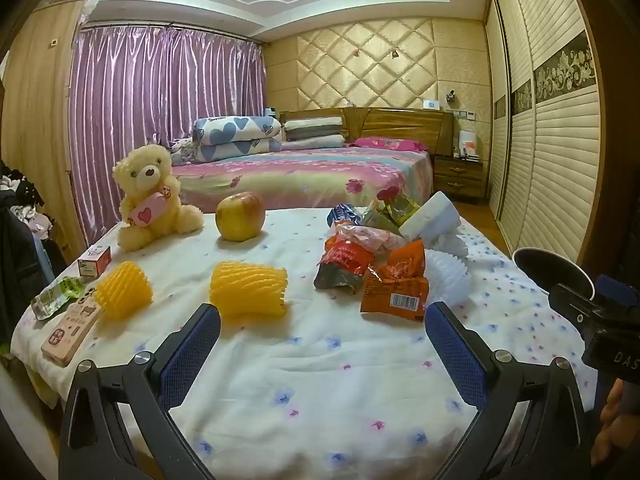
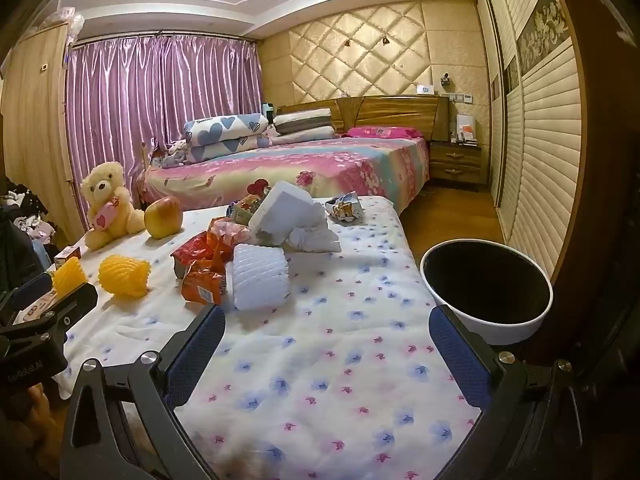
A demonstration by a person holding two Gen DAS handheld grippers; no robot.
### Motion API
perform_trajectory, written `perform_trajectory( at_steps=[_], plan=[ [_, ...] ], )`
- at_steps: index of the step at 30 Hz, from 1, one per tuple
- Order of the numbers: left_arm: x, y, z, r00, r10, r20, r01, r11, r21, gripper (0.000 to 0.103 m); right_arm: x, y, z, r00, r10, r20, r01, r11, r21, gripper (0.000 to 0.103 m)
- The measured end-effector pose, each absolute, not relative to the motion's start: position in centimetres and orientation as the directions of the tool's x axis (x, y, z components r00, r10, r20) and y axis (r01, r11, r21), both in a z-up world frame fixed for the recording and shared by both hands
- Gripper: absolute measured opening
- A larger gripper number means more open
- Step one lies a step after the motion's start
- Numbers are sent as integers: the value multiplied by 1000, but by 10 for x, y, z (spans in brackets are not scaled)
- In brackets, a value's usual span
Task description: Collect trash
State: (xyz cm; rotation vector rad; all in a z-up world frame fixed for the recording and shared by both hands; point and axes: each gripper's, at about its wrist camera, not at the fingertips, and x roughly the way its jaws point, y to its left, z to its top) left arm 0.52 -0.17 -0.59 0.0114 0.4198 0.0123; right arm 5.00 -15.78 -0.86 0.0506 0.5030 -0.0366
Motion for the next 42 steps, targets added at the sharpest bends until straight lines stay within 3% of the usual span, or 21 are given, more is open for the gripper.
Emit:
perform_trajectory(
  at_steps=[33,42],
  plan=[
    [5,-2,-9,912,25,-410,-20,1000,15,102,50,-154,-10,873,-16,-488,40,998,38,102],
    [8,3,-12,905,18,-425,-17,1000,6,102,55,-151,-12,827,7,-563,13,999,32,102]
  ],
)
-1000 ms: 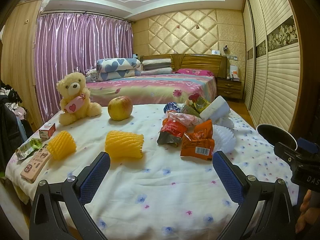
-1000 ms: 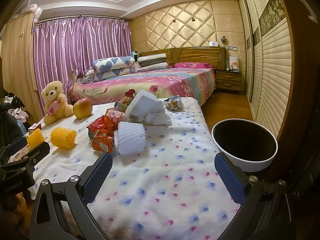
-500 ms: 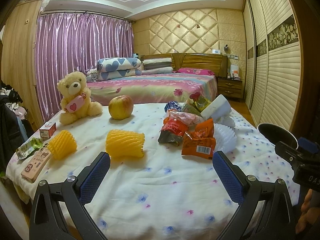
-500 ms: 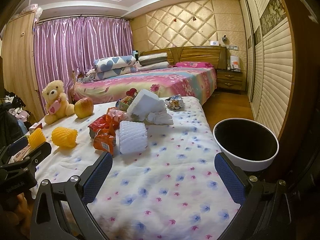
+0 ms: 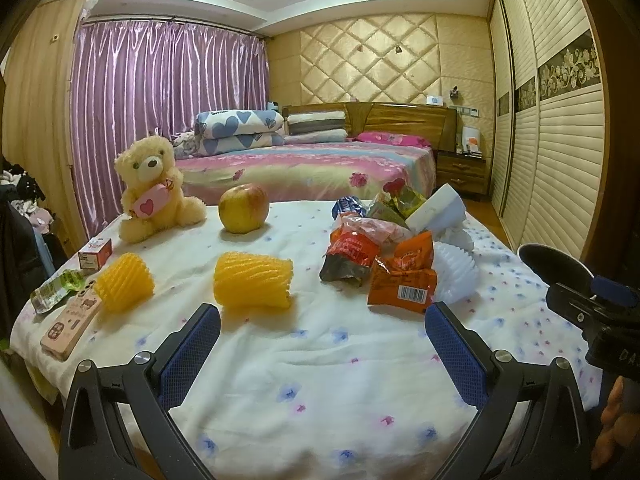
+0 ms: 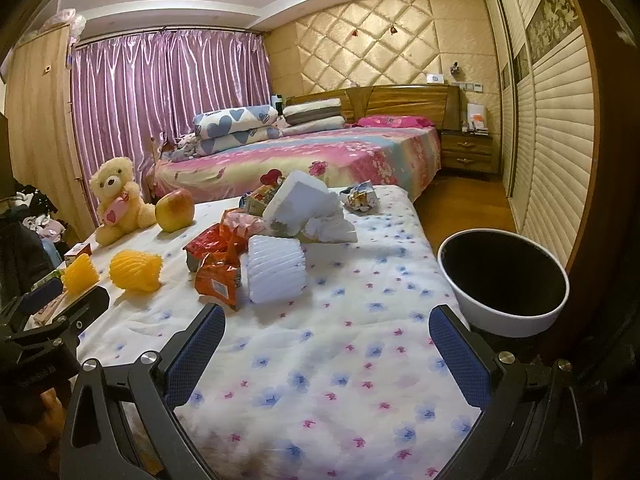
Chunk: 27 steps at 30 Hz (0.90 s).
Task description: Collect trash
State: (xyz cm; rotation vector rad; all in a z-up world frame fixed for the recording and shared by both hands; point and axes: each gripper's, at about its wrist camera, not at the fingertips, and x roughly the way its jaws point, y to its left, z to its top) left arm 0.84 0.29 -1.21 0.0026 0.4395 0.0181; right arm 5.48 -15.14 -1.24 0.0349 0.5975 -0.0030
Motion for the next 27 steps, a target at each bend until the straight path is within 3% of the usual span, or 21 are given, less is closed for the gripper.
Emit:
perform_trajectory(
  at_steps=[12,19,27],
  plan=[
    [36,32,-20,870,64,-489,-77,997,-7,102,87,-149,-26,796,90,-598,-34,994,104,102],
    [73,59,-25,840,83,-536,-106,994,-13,102,104,-139,-35,747,184,-639,-57,975,214,79],
    [113,82,-32,805,23,-593,-77,995,-67,102,133,-109,-51,679,277,-680,-132,957,258,55]
  ],
)
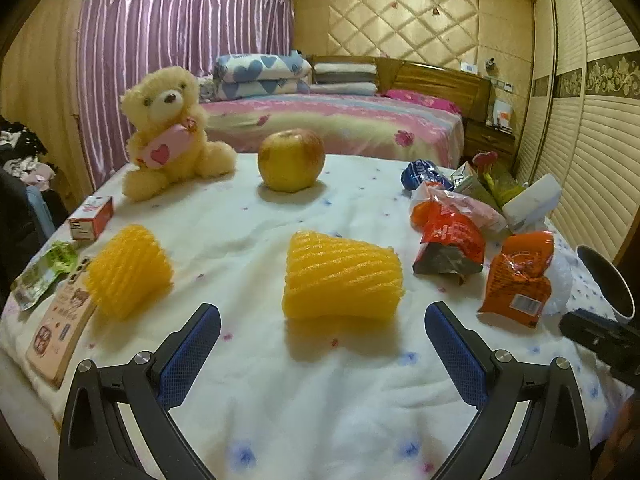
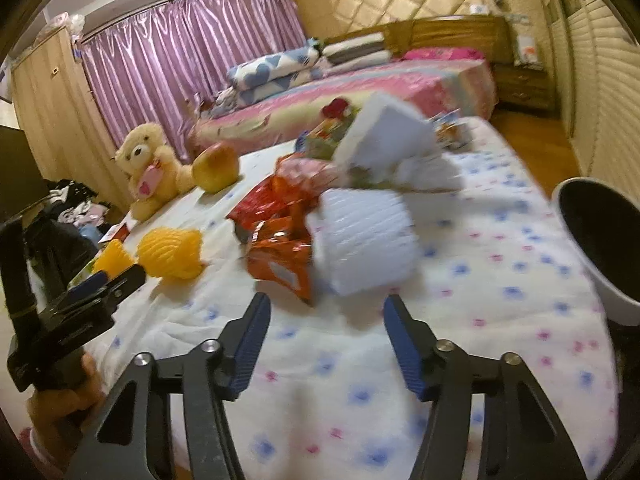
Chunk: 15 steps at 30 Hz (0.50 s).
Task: Collect trash
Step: 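Grasp the yellow foam fruit net with the left tool while the right tool grasps the orange snack bag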
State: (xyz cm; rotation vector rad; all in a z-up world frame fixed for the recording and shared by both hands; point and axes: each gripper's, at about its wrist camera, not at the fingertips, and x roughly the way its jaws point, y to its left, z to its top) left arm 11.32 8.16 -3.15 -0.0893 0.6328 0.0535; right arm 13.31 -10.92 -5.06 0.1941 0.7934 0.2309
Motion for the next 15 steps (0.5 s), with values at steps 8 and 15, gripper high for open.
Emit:
perform_trajectory(
  at_steps=[8,15],
  plan=[
    [149,90,-42,778,-22,-627,-45,995,-90,90,162,-92,-58,628,323,-708,-156,944,292,47],
    [159,91,-51,746,-113,-656,20,989,-148,15,176,-84,-62,603,355,-714,-185,933,307,10]
  ],
)
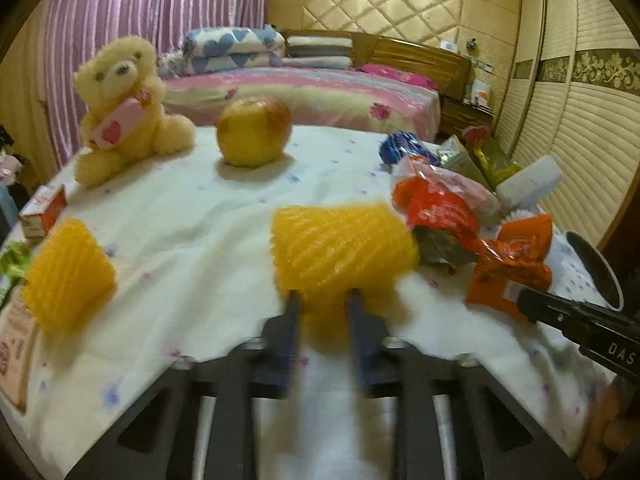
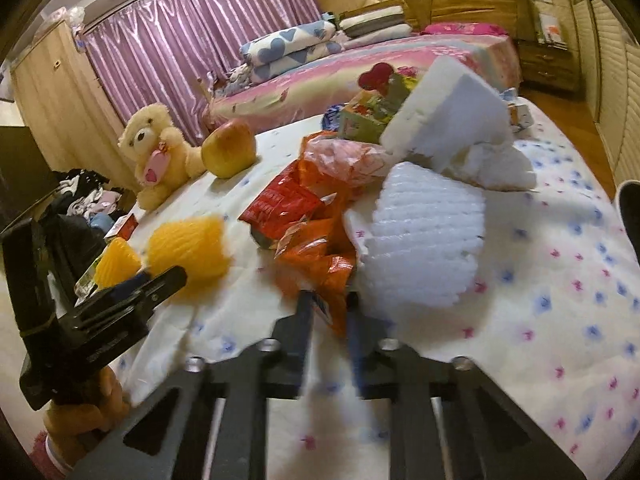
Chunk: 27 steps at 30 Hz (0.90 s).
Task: Collect trash
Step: 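Grasp the yellow foam fruit net with the left tool while the right tool grasps the orange snack bag, then carry the yellow net and orange bag with both tools over the black bin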
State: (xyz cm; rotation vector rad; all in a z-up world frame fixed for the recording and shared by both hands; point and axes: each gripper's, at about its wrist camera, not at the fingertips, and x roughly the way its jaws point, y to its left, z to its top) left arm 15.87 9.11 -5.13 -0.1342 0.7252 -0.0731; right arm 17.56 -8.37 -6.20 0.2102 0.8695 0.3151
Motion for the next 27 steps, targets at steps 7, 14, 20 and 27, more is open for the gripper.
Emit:
perform_trajectory(
  at_steps=[7,14,20,27],
  plan=[
    [133,87,-40,787,-106,-607,21,989,-145,10,156,-77,-52,613,395,-684,-263,918,296,1],
    [106,66,-28,799,-144,-584,73,987,-144,10,131,-90,-42,618,433,-657,-285,901,326,1],
    [89,39,-21,787,-205,-581,153,978,-139,10,112,-106,-35,636,427,-642,-273,903,331,1],
    [70,3,-14,755,-292,-588,266,955,-132,10,87,-139,-28,679,378,-630,-216,922,320,1]
  ],
)
